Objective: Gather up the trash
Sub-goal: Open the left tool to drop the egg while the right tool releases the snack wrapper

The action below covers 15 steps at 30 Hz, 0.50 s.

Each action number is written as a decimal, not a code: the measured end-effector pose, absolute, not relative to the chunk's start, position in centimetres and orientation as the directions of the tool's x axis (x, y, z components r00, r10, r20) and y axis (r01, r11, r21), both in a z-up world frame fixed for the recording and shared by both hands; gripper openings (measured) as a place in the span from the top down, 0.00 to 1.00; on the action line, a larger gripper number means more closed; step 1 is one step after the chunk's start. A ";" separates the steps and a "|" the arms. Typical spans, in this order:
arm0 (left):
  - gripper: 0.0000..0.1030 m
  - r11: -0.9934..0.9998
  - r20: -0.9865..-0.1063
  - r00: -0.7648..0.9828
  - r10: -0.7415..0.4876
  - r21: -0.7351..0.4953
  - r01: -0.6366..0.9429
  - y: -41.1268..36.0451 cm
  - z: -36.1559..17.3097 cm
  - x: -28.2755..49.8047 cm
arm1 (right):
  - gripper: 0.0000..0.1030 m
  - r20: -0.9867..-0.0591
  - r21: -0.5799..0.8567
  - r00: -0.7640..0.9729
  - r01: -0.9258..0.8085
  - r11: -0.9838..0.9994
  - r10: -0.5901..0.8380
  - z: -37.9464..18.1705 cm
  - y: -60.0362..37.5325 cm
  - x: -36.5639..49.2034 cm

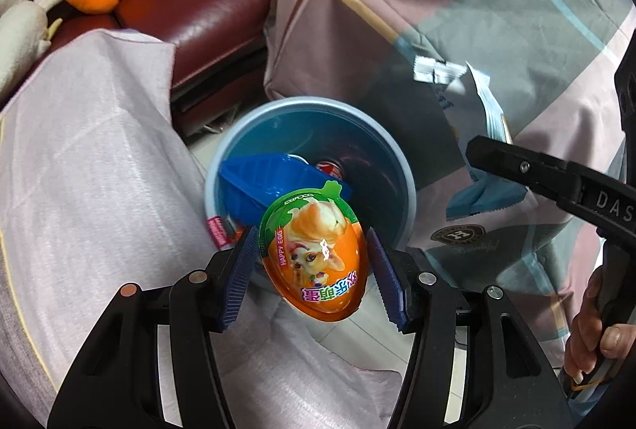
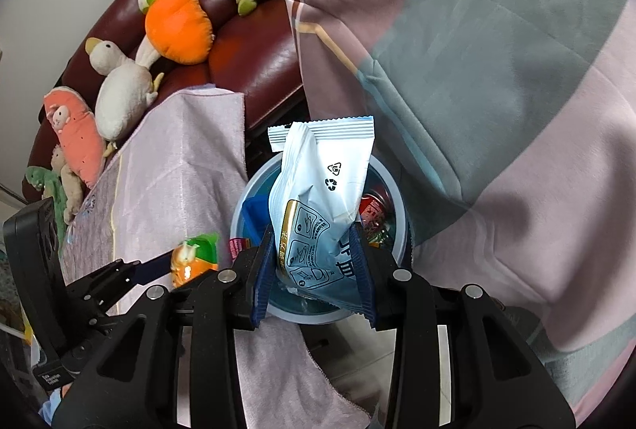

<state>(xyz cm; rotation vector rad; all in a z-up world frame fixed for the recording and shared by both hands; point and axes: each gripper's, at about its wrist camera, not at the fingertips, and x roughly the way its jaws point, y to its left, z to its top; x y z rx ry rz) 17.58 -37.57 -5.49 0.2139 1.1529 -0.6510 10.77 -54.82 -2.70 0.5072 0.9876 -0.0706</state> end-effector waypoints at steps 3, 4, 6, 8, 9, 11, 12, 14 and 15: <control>0.44 0.792 -0.901 0.228 -0.368 -0.176 0.584 -38.0 -6.3 17.8 | 0.66 -0.820 0.368 0.548 0.285 0.885 0.165 -3.0 -54.9 11.3; 0.44 0.791 -0.902 0.224 -0.368 -0.177 0.586 -38.1 -6.6 17.8 | 0.66 -0.822 0.366 0.545 0.287 0.885 0.164 -3.1 -55.0 11.4; 0.43 0.787 -0.903 0.219 -0.369 -0.178 0.590 -38.4 -6.9 17.9 | 0.66 -0.828 0.362 0.538 0.290 0.886 0.162 -3.4 -55.1 11.7; 0.43 0.785 -0.905 0.220 -0.364 -0.171 0.596 -39.0 -7.3 18.0 | 0.66 -0.832 0.358 0.532 0.294 0.886 0.160 -3.6 -55.2 11.9; 0.43 0.784 -0.905 0.222 -0.363 -0.168 0.597 -39.2 -7.6 18.1 | 0.66 -0.834 0.356 0.529 0.297 0.886 0.158 -3.7 -55.2 11.9; 0.42 0.784 -0.906 0.220 -0.361 -0.168 0.597 -39.5 -7.9 18.3 | 0.66 -0.836 0.355 0.525 0.301 0.885 0.157 -3.9 -55.4 12.1; 0.42 0.786 -0.908 0.218 -0.357 -0.166 0.596 -39.6 -8.2 18.5 | 0.66 -0.837 0.355 0.524 0.302 0.885 0.157 -4.0 -55.4 12.2; 0.36 0.788 -0.910 0.216 -0.354 -0.167 0.592 -39.6 -8.4 18.7 | 0.66 -0.839 0.354 0.520 0.304 0.884 0.157 -4.2 -55.5 12.5; 0.34 0.792 -0.909 0.219 -0.355 -0.167 0.588 -39.6 -8.4 18.8 | 0.66 -0.841 0.354 0.518 0.305 0.884 0.158 -4.3 -55.5 12.6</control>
